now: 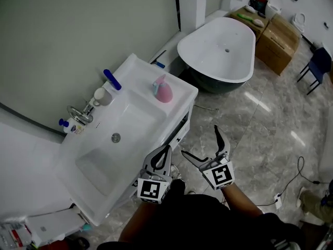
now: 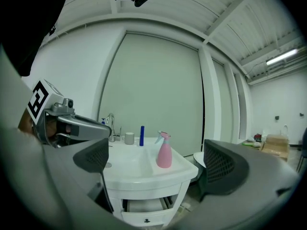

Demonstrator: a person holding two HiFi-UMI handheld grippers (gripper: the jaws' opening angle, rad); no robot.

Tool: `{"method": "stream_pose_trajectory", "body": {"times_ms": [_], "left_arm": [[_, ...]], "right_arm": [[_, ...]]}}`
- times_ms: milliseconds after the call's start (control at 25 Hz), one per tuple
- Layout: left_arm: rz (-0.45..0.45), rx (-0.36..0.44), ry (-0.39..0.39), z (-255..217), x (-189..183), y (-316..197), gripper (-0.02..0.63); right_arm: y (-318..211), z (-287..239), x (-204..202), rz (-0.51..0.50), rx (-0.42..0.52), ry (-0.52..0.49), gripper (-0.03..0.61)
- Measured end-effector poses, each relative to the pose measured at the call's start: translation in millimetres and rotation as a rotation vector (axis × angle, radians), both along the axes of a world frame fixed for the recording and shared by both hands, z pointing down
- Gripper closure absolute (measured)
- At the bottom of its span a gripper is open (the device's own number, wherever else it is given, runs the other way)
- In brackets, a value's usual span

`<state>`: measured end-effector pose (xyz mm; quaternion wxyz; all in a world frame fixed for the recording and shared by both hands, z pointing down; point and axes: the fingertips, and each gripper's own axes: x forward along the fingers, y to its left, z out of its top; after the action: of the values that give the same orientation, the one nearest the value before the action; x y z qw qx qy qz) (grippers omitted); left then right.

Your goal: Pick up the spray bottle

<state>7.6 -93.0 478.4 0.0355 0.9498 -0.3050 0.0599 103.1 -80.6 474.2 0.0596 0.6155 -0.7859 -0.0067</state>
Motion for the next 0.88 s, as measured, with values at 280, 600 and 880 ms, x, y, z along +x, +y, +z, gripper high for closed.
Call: {"method": "stream_pose_trajectory", "body": {"times_ms": [280, 600, 880], "left_arm": [[-0.04, 0.003, 0.009, -0.2, -15.8, -63.5, 0.618], [-0.079, 0.044, 0.029, -16.3, -34.2, -115.0, 0.618], [-0.129, 0.027, 0.027, -12.4, -29.5, -140.6, 0.618]], "right_arm": [[-72.8, 2.4, -12.3, -0.037, 0.0, 0.022, -0.012], [-131.0, 4.5, -17.0, -0.06, 0.001, 0.02, -0.011], [-169.4, 21.5, 0.1, -0.077, -0.038, 0.014, -0.009]]}}
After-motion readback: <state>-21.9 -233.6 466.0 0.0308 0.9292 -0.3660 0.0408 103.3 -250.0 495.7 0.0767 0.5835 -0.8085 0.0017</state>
